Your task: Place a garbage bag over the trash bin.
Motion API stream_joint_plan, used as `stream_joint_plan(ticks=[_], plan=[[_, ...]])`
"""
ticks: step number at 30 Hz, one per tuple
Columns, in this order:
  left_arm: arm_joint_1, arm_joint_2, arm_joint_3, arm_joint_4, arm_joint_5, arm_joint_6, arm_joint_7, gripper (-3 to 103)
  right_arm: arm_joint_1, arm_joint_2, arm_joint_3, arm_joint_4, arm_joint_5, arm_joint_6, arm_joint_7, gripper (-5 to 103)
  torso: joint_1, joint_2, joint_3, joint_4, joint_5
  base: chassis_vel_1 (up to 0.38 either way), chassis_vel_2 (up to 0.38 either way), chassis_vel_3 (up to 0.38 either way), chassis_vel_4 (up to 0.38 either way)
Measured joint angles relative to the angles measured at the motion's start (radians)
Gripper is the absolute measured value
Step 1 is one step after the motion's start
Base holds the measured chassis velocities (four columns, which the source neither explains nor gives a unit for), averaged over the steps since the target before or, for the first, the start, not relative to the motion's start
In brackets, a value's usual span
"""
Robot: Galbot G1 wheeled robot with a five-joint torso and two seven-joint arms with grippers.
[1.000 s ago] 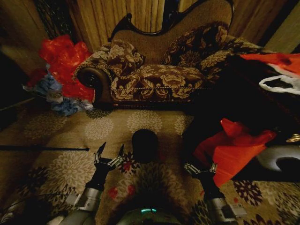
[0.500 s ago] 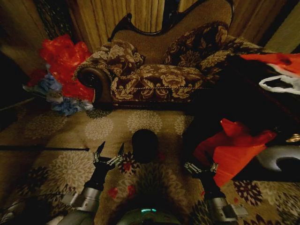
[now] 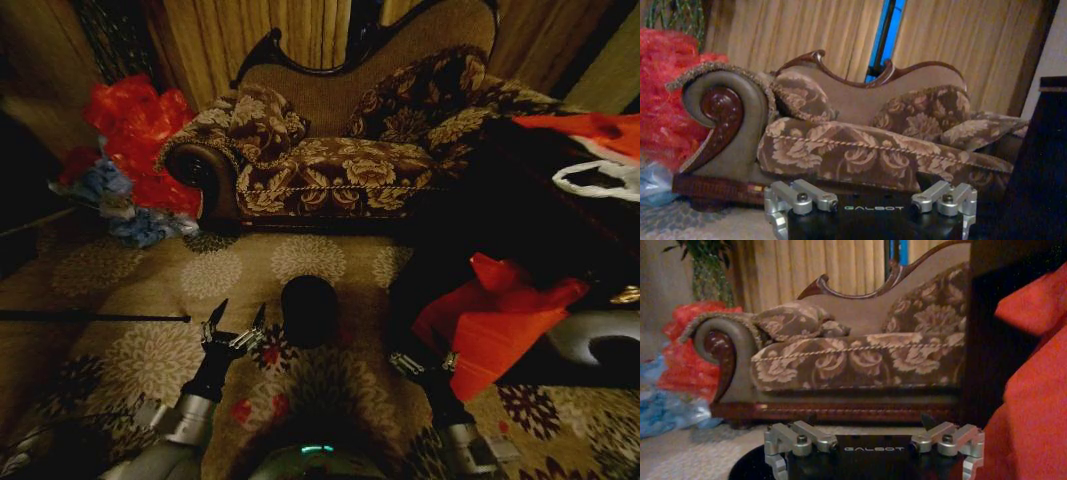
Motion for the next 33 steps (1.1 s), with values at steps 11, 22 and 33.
stream_joint_plan(ticks=[11,22,33], plan=[[-0.310,0.342,0.126,0.067,-0.366,0.182,-0.070,100,-0.006,0.002,-0.024,-0.082,-0.025,0.070,0.007,100,0.000,0.000,0.000,-0.0004,-0.0002,0.000,0.000,0.000,0.000],[-0.747,0.338,0.628,0.226,-0.587,0.276,-0.115,100,0.009,0.040,-0.002,-0.198,-0.043,0.181,0.013,100,0.000,0.000,0.000,0.0000,0.0003,0.000,0.000,0.000,0.000],[-1.084,0.099,0.948,0.391,-0.823,0.350,-0.249,99,0.005,0.061,0.006,-0.258,-0.060,0.196,0.016,100,0.000,0.000,0.000,-0.0001,0.0007,0.000,0.000,0.000,0.000]])
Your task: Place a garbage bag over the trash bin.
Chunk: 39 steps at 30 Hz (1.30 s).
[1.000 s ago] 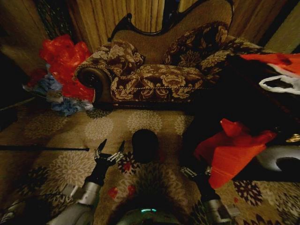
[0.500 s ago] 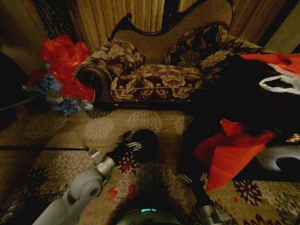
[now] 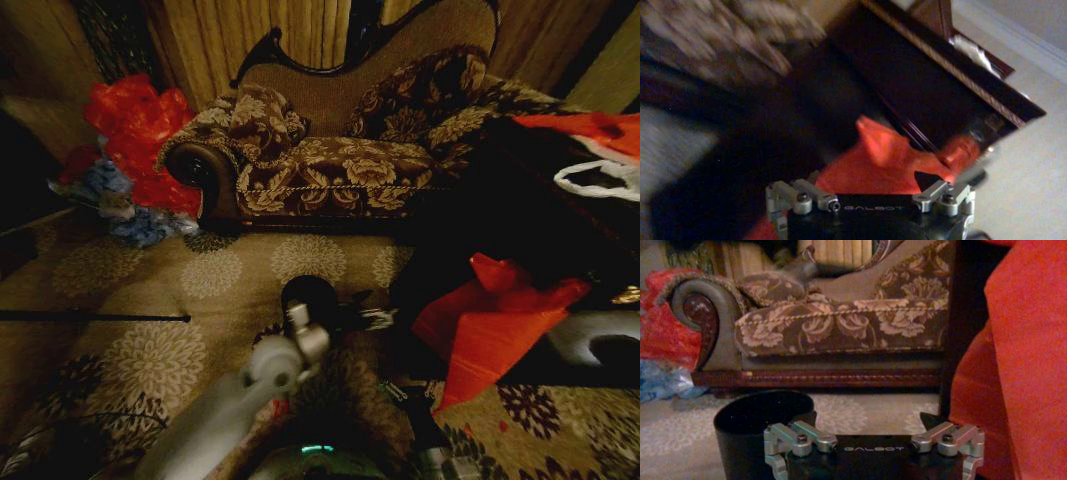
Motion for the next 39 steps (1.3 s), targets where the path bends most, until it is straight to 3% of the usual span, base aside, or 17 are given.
stream_joint_plan(ticks=[5,7,10,17,31,34,37,39], plan=[[-0.132,-0.114,0.082,0.104,-0.059,0.034,-0.050,97,-0.002,-0.001,0.007,-0.012,-0.002,0.006,0.024,100,0.000,0.000,0.000,0.0002,-0.0005,0.000,0.000,0.000,0.000],[-0.146,-0.128,0.085,0.117,-0.066,0.036,-0.053,96,-0.002,-0.001,0.008,-0.012,-0.002,0.006,0.025,100,0.000,0.000,0.000,0.0002,-0.0004,0.000,0.000,0.000,0.000],[-0.218,-0.204,0.103,0.185,-0.099,0.049,-0.070,96,0.002,-0.005,0.010,-0.017,0.000,0.005,0.034,100,0.000,0.000,0.000,0.0003,-0.0003,0.000,0.000,0.000,0.000],[-0.268,-0.329,0.122,0.292,-0.099,0.063,-0.101,97,0.006,-0.004,0.010,-0.024,0.000,0.004,0.037,100,0.000,0.000,0.000,-0.0001,-0.0004,0.000,0.000,0.000,0.000],[-0.244,-0.371,0.141,0.307,-0.105,0.085,-0.101,92,0.011,-0.017,0.013,-0.034,0.003,0.002,0.041,100,0.000,0.000,0.000,0.0002,-0.0006,0.000,0.000,0.000,0.000],[-0.248,-0.371,0.141,0.308,-0.108,0.084,-0.094,97,0.011,-0.018,0.015,-0.035,0.004,0.002,0.043,100,0.000,0.000,0.000,0.0002,-0.0006,0.000,0.000,0.000,0.000],[-0.253,-0.378,0.141,0.317,-0.110,0.082,-0.087,87,0.011,-0.020,0.016,-0.036,0.004,0.002,0.044,100,0.000,0.000,0.000,0.0000,-0.0006,0.000,0.000,0.000,0.000],[-0.254,-0.378,0.141,0.319,-0.111,0.082,-0.086,87,0.011,-0.020,0.016,-0.036,0.004,0.002,0.044,100,0.000,0.000,0.000,0.0000,-0.0006,0.000,0.000,0.000,0.000]])
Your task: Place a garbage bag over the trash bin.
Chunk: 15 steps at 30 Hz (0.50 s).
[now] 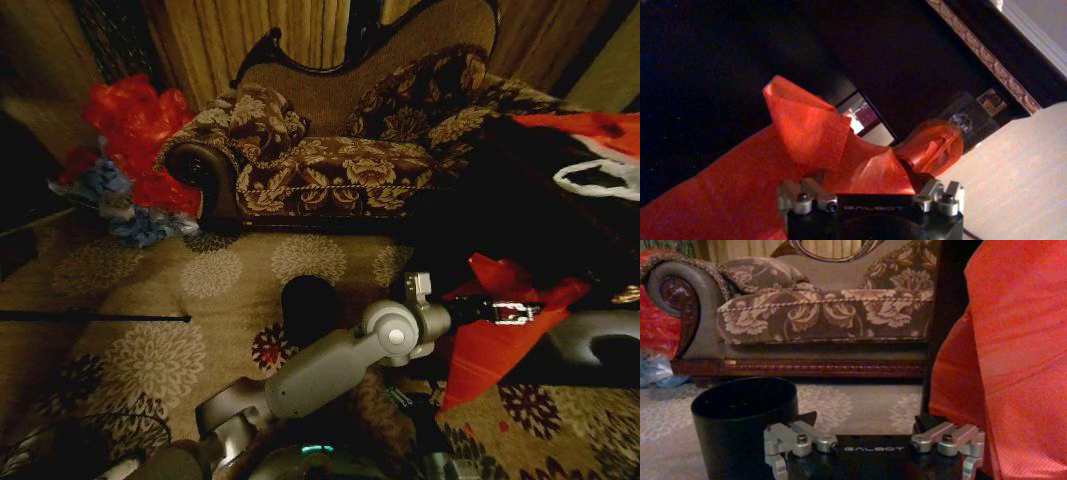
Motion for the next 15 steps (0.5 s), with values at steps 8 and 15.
stream_joint_plan(ticks=[8,15], plan=[[-0.004,0.000,0.008,0.014,-0.020,0.000,0.009,57,0.000,0.002,0.002,0.000,0.000,0.000,0.002,100,0.000,0.000,0.000,0.0000,0.0000,0.000,0.000,0.000,0.000],[-0.007,-0.003,0.014,0.017,-0.042,0.004,0.016,35,-0.002,0.002,0.002,0.002,0.000,0.000,0.002,100,0.000,0.000,0.000,0.0000,-0.0001,0.000,0.000,0.000,0.000]])
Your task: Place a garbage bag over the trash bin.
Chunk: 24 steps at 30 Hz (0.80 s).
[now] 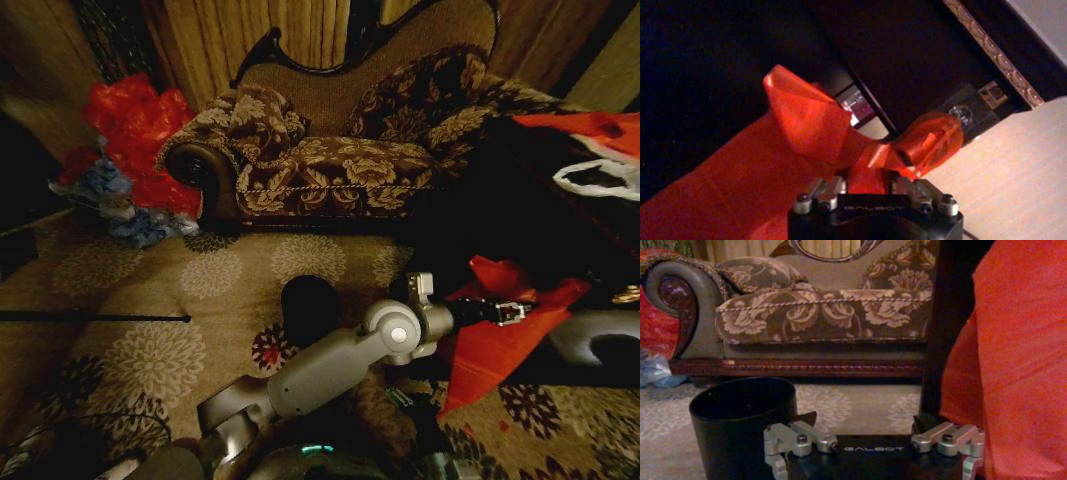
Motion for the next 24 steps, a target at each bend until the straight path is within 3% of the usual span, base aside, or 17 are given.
stream_joint_plan(ticks=[6,8,24], plan=[[-0.001,0.001,0.004,-0.001,-0.012,0.001,0.014,8,-0.002,0.001,0.000,0.001,-0.001,0.001,0.001,100,0.000,0.000,0.000,0.0000,0.0000,0.000,0.000,0.000,0.000],[-0.002,0.001,0.006,-0.002,-0.013,0.000,0.014,3,-0.003,0.002,0.000,0.001,-0.002,0.002,0.001,100,0.000,0.000,0.000,0.0000,0.0000,0.000,0.000,0.000,0.000],[0.030,0.012,-0.028,-0.048,-0.049,0.023,-0.101,0,-0.006,0.007,0.001,0.001,-0.002,0.008,0.005,100,0.000,0.000,0.000,0.0000,0.0000,0.000,0.000,0.000,0.000]])
